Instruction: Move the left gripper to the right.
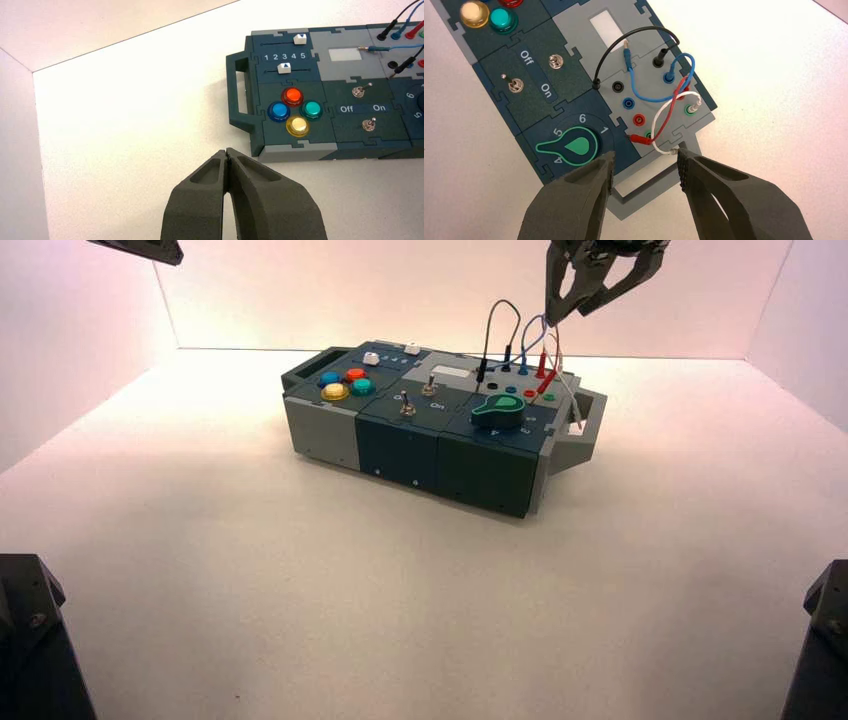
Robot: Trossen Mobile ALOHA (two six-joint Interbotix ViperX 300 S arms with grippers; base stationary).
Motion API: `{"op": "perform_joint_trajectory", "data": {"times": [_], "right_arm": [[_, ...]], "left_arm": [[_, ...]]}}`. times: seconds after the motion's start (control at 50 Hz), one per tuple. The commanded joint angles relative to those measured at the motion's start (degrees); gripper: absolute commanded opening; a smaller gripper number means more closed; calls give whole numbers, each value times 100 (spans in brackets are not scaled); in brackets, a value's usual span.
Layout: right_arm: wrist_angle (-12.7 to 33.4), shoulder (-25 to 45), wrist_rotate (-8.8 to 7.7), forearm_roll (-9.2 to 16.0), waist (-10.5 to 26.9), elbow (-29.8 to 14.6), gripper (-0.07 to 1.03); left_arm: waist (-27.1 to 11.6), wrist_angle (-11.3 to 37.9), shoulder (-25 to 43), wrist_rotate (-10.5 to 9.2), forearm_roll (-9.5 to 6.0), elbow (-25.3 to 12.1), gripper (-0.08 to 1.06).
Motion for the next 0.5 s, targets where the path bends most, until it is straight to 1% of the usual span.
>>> {"op": "perform_joint_trajectory", "data": {"times": [0.02,0.2,0.34,0.4,0.5], "right_arm": [[-18,-114,0,0,-18,-62,65],[-18,-105,0,0,-9,-62,65],[-18,-105,0,9,-18,-62,65],[-18,-114,0,9,-9,-62,65],[-18,-123,9,9,-9,-62,65]], "left_arm": [[35,-26,-70,18,-26,-79,-3],[9,-26,-70,-62,-44,-70,-3],[-62,-44,-97,-123,-88,-79,-3],[-149,-114,-149,-167,-149,-70,-3],[-272,-299,-211,-176,-167,-9,-3]]}}
